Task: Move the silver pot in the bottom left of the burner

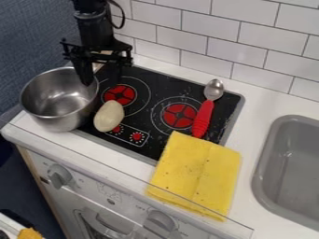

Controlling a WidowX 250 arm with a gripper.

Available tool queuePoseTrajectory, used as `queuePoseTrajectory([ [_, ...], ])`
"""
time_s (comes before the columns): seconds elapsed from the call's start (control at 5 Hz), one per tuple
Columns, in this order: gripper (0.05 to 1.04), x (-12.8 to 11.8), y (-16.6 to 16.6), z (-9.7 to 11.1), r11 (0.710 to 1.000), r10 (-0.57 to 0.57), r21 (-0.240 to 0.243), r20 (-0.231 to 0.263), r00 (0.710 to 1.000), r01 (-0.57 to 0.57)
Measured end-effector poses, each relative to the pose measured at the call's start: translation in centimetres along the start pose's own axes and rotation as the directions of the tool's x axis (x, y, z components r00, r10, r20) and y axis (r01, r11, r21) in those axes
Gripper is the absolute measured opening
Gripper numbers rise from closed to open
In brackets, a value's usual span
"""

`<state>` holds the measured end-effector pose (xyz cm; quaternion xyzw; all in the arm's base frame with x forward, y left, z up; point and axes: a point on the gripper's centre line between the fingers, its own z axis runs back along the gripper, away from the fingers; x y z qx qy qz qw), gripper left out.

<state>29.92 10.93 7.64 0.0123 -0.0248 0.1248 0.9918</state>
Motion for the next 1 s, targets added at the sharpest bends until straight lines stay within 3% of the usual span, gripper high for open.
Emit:
queuePoseTrajectory([
  [0.2,1.013,0.10,-1.10,0.07,0.997,-0.074,-0.036,0.007,0.997,0.074],
  [1.0,1.002,0.10,-1.50,-0.02,0.991,-0.125,-0.048,0.013,0.992,0.126],
])
